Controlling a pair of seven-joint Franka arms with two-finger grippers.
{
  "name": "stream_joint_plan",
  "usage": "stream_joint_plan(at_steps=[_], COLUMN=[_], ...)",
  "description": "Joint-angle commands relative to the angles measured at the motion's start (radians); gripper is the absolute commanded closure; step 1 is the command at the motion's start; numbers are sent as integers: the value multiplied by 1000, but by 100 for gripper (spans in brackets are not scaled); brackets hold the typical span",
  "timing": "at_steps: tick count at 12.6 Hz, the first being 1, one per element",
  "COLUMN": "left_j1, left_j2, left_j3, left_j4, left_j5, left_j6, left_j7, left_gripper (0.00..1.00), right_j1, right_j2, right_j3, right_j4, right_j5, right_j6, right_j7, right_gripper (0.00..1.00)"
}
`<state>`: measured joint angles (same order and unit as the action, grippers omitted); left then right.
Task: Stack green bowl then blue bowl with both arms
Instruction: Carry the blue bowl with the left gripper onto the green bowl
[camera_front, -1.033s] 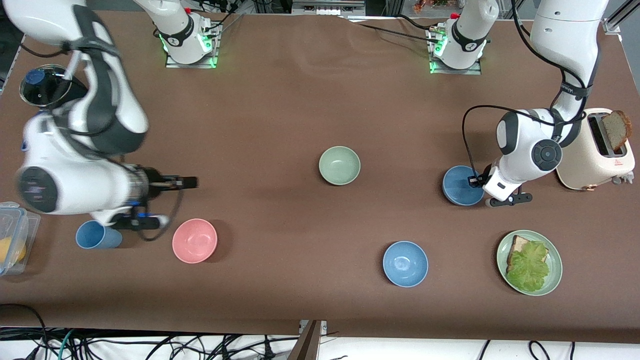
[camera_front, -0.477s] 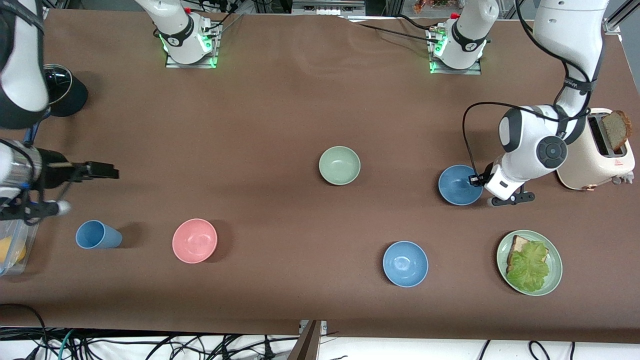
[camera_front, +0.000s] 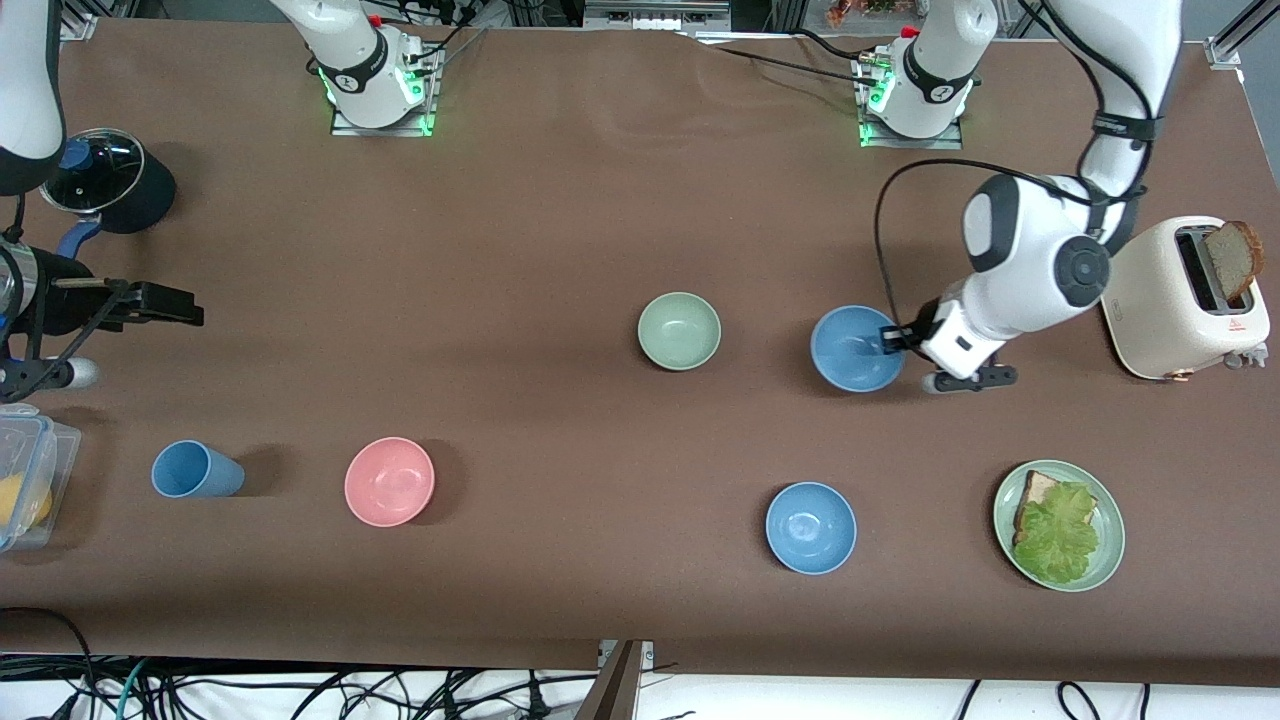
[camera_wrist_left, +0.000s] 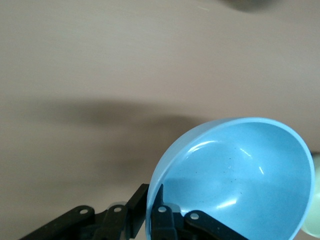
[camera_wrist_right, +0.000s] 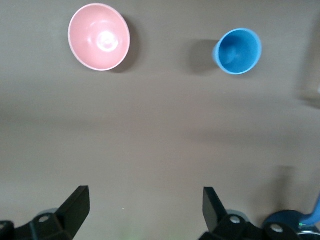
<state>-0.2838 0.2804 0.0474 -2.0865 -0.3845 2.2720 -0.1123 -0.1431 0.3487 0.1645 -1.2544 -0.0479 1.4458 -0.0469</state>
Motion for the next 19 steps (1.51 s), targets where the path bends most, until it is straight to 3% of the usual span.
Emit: stream_joint_plan(at_steps=[1, 4, 6, 10, 19], left_j1=[-82, -152, -178, -230, -261], left_j2=[103, 180, 207, 243, 224], left_j3=[-35, -35, -35, -35, -44], left_j4=[135, 216, 226, 267, 232], left_j5=[-138, -194, -194, -183, -186], left_j6=[-6, 29, 32, 38, 21], left_j7=[3, -10, -20, -33, -37], left_gripper=[100, 100, 100, 100, 100], right_j1=[7, 40, 92, 86, 93], right_j2=[-97, -149, -157, -230, -217], right_j3=[-65, -108, -178, -178, -172], right_j4=[-77, -135, -166, -289, -290], right_j5=[-12, -18, -21, -17, -10], right_j6=[57, 67, 90, 93, 64], right_j7=[-17, -7, -22, -19, -13], right_gripper=[0, 0, 0, 0, 0])
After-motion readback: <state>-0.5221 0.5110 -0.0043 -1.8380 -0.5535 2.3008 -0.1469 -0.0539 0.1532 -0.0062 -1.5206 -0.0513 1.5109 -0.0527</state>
